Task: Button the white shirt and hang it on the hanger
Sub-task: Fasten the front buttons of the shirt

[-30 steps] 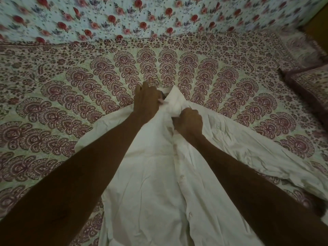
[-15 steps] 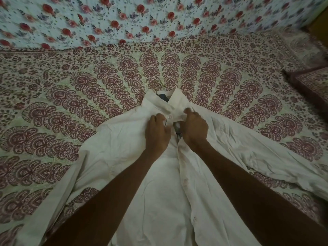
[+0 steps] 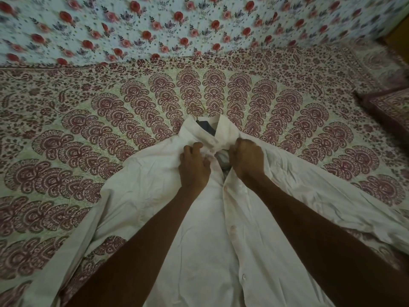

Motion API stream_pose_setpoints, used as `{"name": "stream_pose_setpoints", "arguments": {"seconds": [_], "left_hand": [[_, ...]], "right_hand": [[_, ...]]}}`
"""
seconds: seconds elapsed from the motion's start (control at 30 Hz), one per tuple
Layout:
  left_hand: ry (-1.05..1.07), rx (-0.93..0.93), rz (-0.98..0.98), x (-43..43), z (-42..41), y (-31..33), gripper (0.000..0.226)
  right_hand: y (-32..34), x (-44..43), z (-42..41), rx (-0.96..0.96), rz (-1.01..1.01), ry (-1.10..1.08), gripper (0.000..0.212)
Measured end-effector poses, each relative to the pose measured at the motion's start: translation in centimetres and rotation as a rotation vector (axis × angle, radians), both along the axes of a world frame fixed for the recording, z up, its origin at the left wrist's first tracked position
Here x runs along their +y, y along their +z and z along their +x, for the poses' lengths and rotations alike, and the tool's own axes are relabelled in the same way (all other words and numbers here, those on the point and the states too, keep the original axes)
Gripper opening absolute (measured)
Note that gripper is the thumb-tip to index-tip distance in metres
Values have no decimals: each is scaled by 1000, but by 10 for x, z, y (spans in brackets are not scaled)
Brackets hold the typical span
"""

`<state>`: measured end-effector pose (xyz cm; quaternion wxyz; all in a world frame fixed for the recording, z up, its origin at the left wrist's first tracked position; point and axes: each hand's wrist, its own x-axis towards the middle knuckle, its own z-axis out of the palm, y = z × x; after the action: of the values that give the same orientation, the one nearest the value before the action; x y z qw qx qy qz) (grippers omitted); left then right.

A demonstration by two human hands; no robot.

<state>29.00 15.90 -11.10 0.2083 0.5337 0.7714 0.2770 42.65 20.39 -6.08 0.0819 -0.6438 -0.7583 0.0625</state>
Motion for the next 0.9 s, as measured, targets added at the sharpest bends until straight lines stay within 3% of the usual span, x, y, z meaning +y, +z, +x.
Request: {"name": "stream_pose_setpoints", "arguments": {"seconds": [0.17,0.37,0.43,0.53,0.63,0.73,0.83,0.9], "left_hand": [[31,94,-8,-4,2,-5,36],[81,67,-3,-13,9,3,22],[91,111,9,-20,10,5,14],[22,8,45,-26,10,7,2],[-38,-102,-34,-29,18,7,17],[-33,-122,-25,-31,23,7,28],[-43,-82,12,-31,21,6,19],[-67,-49,18,-31,20,5,14]], "right_hand": [[-11,-1,18,278,-42,-448,28],[-12,-11,9,607,-247,-322,29],[-7,-19,4,627,-278,-306,28],[-3,-35,0,624,-272,-374,27],[-7,-49,0,603,-286,-372,8],[-16,-47,0,628,-312,-329,10],[-24,-37,-4,678,-379,-348,9],[-29,-34,-3,725,-420,-394,20]]}}
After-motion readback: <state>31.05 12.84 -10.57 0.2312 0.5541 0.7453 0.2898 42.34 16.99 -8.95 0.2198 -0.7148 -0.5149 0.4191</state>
